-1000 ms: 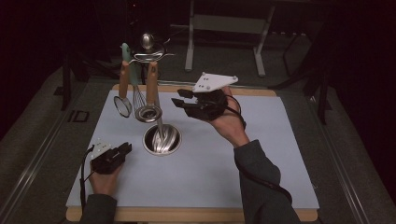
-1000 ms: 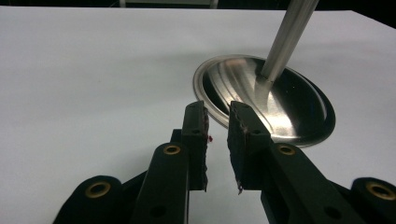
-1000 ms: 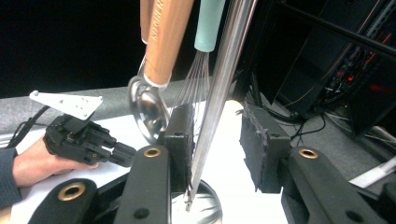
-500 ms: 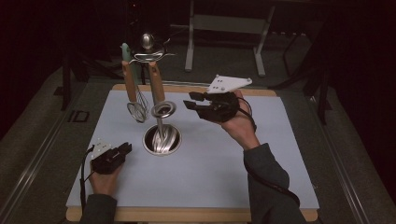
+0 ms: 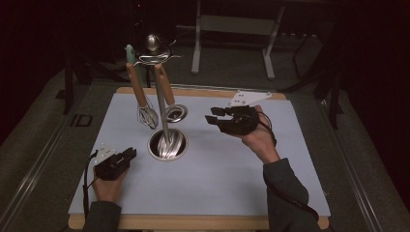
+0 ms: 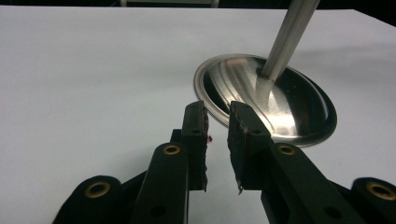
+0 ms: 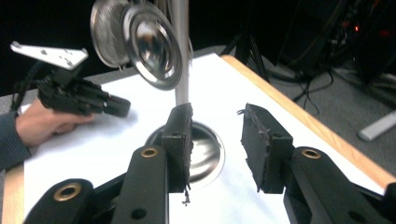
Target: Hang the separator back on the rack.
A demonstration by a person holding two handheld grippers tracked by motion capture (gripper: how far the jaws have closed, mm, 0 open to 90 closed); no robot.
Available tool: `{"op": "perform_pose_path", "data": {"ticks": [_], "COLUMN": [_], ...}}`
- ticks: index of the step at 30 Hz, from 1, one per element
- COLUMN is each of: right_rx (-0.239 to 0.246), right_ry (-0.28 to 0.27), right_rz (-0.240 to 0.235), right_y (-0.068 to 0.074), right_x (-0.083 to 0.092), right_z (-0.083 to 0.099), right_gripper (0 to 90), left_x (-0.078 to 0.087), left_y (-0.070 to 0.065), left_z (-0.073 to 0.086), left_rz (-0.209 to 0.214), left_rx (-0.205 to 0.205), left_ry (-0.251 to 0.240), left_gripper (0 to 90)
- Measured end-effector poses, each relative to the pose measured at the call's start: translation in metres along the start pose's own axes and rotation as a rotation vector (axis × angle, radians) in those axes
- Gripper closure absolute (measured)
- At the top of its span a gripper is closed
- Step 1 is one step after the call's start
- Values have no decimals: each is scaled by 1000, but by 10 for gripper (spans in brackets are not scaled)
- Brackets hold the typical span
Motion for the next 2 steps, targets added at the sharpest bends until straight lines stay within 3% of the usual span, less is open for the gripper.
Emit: {"op": "perform_pose_path", "data": {"ticks": [2], "right_rx": [-17], "right_ry": [11], "right_rz": [9], "right_y": [-5], "right_x": [1], "right_z": [8], "right_gripper": [621], "left_x": [0], "left_y": [0], "left_z": [0], "left_rz": [-1], "left_rx": [-2], "left_ry": [2], "left_gripper": [773]}}
Point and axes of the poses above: each handheld gripper's, and its own axes: x roughly backward along the jaws, z roughly out of its underside, y roughly to its left, the point moved 4 cm from there along -x, roughly forward along the jaws, and after that the axes turned 2 degrees about -x, right-handed, at the moved point
